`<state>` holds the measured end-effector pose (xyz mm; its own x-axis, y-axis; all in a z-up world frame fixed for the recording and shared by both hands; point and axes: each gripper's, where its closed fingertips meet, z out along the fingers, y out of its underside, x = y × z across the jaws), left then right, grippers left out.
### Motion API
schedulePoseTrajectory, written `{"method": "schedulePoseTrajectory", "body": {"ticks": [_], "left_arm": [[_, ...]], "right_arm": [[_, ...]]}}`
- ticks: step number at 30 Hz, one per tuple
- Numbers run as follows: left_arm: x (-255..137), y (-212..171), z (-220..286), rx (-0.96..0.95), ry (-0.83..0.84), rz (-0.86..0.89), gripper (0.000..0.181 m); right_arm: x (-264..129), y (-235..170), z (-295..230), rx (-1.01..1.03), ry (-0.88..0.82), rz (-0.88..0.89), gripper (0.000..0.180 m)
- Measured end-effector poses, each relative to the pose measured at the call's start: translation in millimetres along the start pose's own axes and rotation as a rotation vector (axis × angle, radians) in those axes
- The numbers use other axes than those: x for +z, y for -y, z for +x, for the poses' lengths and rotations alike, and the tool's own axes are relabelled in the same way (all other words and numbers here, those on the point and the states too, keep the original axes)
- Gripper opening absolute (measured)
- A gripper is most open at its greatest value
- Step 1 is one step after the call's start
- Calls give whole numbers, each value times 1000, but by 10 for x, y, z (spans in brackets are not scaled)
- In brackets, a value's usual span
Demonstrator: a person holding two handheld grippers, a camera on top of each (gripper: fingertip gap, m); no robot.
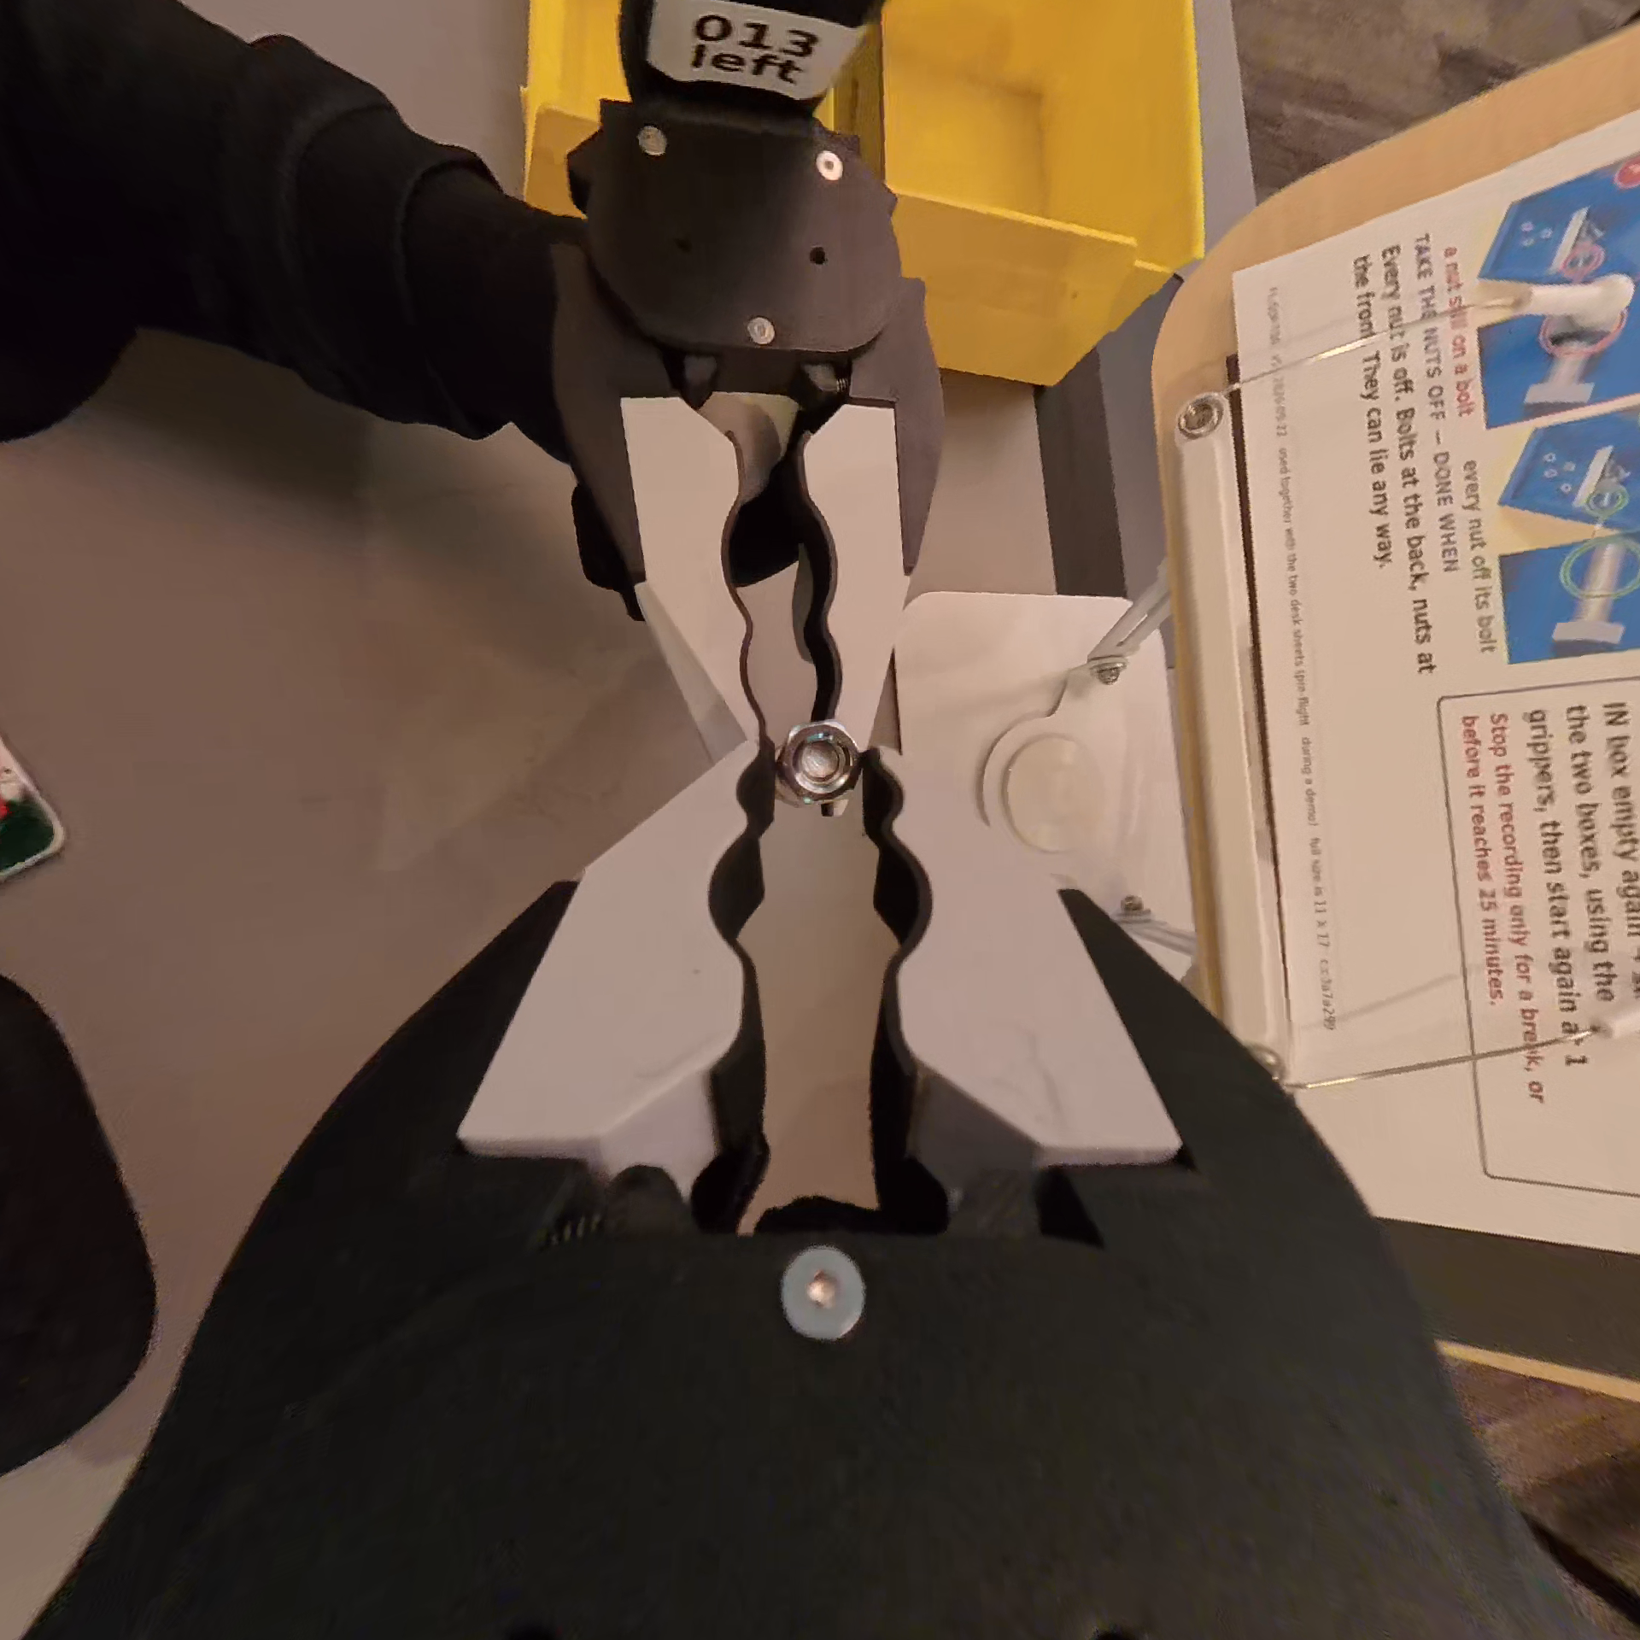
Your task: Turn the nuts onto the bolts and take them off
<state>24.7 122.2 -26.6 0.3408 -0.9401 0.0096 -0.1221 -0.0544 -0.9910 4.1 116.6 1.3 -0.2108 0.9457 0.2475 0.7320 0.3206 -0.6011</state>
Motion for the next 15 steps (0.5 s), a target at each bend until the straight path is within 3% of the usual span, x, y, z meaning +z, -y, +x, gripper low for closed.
{"method": "schedulePoseTrajectory", "body": {"ticks": [5, 15], "left_arm": [[10, -20, 7, 16, 3, -25, 15], [47, -75, 153, 40, -71, -68, 15]], "right_arm": [[2, -26, -30, -27, 27, -34, 17], [-23, -83, -163, -396, 130, -142, 17]]}}
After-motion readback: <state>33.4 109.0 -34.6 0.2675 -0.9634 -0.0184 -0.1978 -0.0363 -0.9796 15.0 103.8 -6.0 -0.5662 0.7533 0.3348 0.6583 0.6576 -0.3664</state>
